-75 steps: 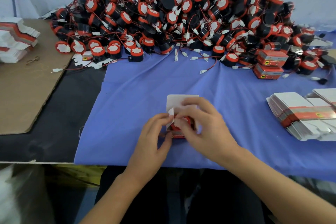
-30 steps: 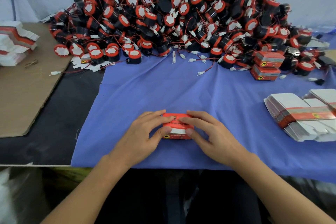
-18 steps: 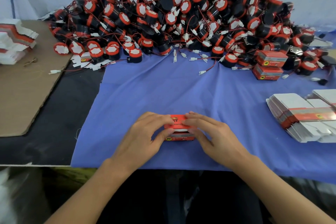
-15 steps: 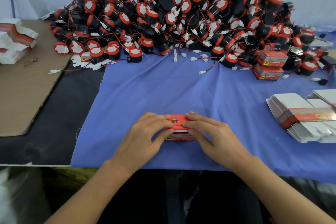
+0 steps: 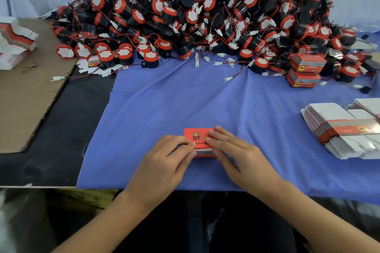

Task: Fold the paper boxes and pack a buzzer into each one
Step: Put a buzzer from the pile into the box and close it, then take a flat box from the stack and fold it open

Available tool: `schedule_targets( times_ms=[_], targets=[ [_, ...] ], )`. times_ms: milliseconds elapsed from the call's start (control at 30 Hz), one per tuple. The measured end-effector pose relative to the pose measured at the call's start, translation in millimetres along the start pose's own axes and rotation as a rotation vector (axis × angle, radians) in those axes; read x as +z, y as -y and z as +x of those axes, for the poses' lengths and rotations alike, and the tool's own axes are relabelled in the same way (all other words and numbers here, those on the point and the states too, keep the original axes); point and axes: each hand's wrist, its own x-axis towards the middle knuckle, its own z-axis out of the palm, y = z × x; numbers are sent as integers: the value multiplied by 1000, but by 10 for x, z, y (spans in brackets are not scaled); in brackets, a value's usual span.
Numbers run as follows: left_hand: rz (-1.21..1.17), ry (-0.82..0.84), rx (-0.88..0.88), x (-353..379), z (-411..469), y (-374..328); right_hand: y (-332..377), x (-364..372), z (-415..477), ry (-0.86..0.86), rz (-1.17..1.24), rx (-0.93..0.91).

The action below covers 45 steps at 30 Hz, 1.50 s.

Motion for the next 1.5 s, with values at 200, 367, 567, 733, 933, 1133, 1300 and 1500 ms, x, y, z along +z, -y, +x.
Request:
schedule_targets(
  times_ms=[200, 367, 567, 733, 933, 1133, 1300, 1500],
  targets=[
    [194, 43, 83, 58, -134, 61, 53, 15, -146, 39, -260, -108],
    [50, 48, -78, 84, -153, -81, 170, -1, -203, 162, -211, -1],
    [-726, -141, -818, 95, 51, -292, 376, 61, -127, -107, 689, 636],
    [-822, -79, -745, 265, 377, -527, 349, -105, -31, -349, 736, 731],
    [-937, 25, -623, 538, 1169, -838, -76, -800, 217, -501, 478, 694],
    [-1029, 139, -474, 968, 2262, -1071, -721, -1541, 668, -621, 380, 691],
    [-1059, 252, -406, 1494, 3108, -1162, -1515, -1889, 1038, -657, 374, 818],
    [-989, 446, -407, 2145, 3687, -1025, -2250, -2131, 1338, -561, 208, 940]
  ],
)
